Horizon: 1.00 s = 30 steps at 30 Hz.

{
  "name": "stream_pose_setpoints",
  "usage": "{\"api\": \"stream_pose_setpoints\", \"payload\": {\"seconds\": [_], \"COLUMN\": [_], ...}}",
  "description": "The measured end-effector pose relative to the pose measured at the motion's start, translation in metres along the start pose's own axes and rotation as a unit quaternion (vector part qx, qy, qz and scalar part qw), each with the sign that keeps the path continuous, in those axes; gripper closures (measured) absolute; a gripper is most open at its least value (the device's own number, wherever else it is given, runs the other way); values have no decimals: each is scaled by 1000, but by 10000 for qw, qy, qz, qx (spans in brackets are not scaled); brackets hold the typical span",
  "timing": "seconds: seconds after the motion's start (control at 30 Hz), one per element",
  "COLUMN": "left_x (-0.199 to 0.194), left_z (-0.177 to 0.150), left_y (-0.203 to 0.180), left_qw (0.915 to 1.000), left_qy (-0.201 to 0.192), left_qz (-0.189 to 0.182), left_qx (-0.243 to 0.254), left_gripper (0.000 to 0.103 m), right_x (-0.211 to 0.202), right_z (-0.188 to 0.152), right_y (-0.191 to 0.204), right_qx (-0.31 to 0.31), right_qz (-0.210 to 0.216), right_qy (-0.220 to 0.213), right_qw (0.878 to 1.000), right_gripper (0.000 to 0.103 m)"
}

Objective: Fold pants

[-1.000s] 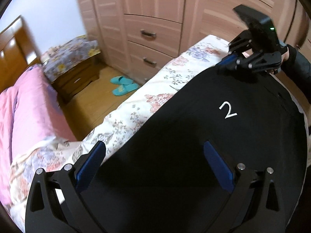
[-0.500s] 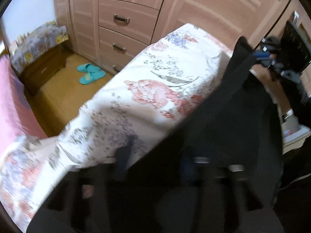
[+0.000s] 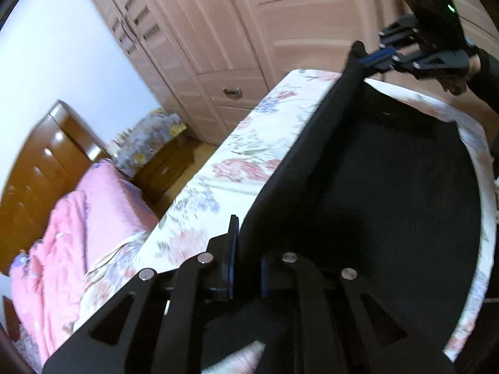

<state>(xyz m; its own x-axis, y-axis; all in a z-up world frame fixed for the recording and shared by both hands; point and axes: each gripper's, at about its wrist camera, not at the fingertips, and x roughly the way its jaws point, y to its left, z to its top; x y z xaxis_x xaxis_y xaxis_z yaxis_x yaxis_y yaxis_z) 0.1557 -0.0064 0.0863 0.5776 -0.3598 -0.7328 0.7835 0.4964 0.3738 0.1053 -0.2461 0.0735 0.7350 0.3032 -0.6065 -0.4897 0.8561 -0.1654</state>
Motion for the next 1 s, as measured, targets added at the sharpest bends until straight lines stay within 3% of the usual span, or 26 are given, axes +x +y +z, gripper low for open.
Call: {"api": "stream_pose_setpoints", "payload": {"seconds": [0.1,0.23,0.37,0.5,0.53,0.57,0.6,0.63,0.67,0.7,0.77,0.83,0.87,0.9,0.97,1.0], "left_x": [-41,-49,-17,7,8,7,3,-2,-11,-18,-39,-52,-53,-52,-46,-44], "left_z": [-23,-58,-85,-93,-92,-94,-96,-98,-98,-101,-108,-123,-133,-139,-150,-153], "left_y": [-62,-121,-140,-135,-133,-127,-124,-121,-119,-116,-111,-103,-99,-96,-91,-91], "left_qw": [9999,9993,9925,9825,9797,9775,9759,9744,9725,9698,9538,9250,9046,8928,8781,8766], "left_qy": [-46,53,352,357,344,318,290,254,146,47,-289,-526,-554,-514,-283,-208], "left_qz": [115,-199,-553,-857,-917,-881,-800,-719,-593,-524,-556,-791,-885,-882,-703,-629], "left_qx": [72,-327,-1035,-1615,-1749,-1889,-2010,-2114,-2249,-2381,-2940,-3678,-4132,-4388,-4725,-4767], "left_gripper": [92,92,91,87,79,61,50,31,19,14,4,2,2,2,2,2], "right_x": [-34,-57,-36,-30,-31,-36,-43,-61,-74,-80,-93,-92,-88,-83,-74,-70], "right_z": [-31,-76,-124,-131,-130,-130,-130,-137,-140,-142,-153,-166,-171,-177,-183,-186], "right_y": [26,56,69,65,65,66,65,68,66,62,55,49,48,48,51,52], "right_qx": [157,559,1216,1682,1742,1796,1869,2009,2172,2273,2784,3360,3569,3782,3995,4095], "right_qz": [11,201,494,570,519,373,277,213,211,212,140,381,464,444,378,366], "right_qy": [-35,91,689,836,873,871,797,618,456,393,295,268,282,342,445,486], "right_qw": [9999,9982,9890,9805,9795,9792,9787,9774,9748,9728,9599,9407,9326,9240,9149,9103], "right_gripper": [94,94,93,86,69,47,37,24,24,24,24,27,34,35,39,40]}}
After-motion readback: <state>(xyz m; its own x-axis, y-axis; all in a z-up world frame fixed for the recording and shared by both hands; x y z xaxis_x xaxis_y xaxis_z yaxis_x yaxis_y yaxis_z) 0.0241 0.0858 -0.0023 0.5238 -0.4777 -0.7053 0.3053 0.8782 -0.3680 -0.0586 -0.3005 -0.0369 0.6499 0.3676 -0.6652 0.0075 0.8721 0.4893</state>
